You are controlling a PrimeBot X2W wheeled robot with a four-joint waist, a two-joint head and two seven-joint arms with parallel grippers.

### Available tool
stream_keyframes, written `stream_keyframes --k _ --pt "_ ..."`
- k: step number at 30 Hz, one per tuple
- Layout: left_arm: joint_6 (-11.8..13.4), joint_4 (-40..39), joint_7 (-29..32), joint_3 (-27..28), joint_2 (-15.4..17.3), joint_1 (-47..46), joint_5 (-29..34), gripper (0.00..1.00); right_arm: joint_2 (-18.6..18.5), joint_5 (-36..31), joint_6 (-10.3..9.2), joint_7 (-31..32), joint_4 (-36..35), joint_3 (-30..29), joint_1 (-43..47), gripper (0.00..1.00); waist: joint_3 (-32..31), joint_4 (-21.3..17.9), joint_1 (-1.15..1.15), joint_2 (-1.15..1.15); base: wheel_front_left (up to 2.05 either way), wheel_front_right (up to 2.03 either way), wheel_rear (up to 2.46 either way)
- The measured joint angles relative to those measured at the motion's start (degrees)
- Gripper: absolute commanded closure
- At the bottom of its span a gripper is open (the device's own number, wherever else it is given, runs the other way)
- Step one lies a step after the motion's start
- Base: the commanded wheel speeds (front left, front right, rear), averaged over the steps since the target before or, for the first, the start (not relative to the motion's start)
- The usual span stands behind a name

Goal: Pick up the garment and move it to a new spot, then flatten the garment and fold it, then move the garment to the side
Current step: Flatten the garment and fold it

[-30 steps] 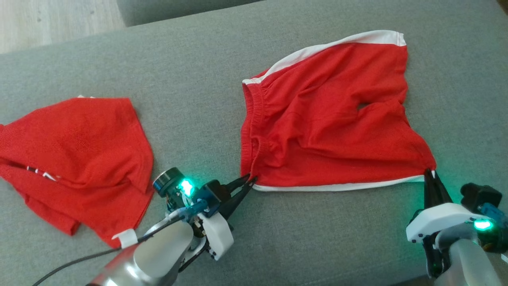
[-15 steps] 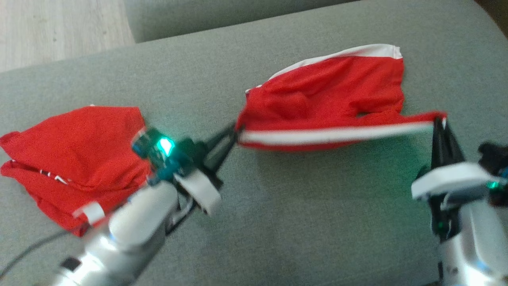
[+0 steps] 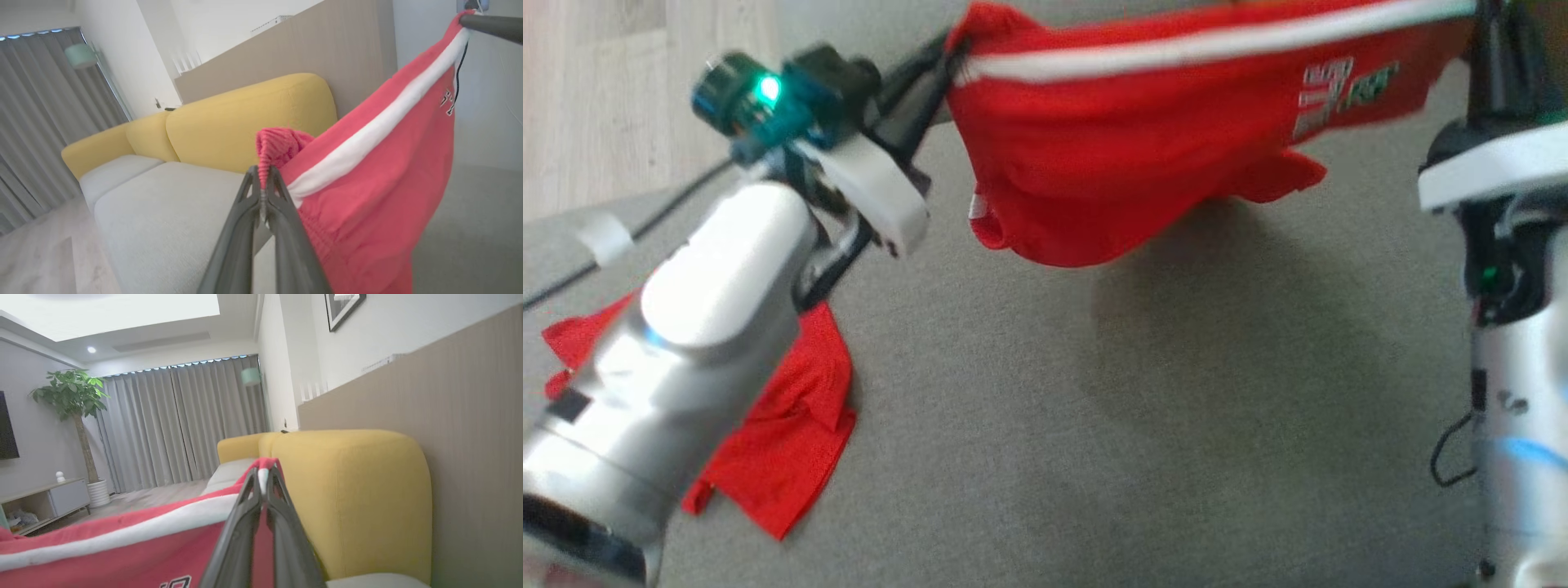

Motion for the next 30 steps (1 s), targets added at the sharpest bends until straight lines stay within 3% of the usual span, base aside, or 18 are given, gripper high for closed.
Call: stream_keyframes --k 11,19,26,30 --pt "0.03 -4.0 3.92 1.93 0.55 -3.81 -4.44 1.0 -1.12 -0.76 0.0 1.98 -3.8 0.91 0.05 1.0 -1.76 -0.34 0.0 0.0 0.0 0.0 0.0" --pt "1.6 -8.62 9.83 2.12 3.85 -3.02 -5.46 1.0 -1.36 -1.49 0.0 4.85 -3.97 -0.63 2.6 1.0 3.05 -0.17 0.0 0.0 0.0 0.0 0.0" --pt "1.55 -4.11 13.47 3.15 3.69 -13.34 -5.09 1.0 -2.38 -2.29 0.0 4.47 7.22 3.27 -13.92 1.0 11.22 -1.13 0.02 0.0 0.0 0.0 0.0" --pt "2.45 3.68 9.48 5.94 2.41 -24.53 -2.07 1.0 -1.59 -3.91 0.0 -1.3 18.39 3.24 -29.06 1.0 16.1 -2.22 0.03 0.0 0.0 0.0 0.0"
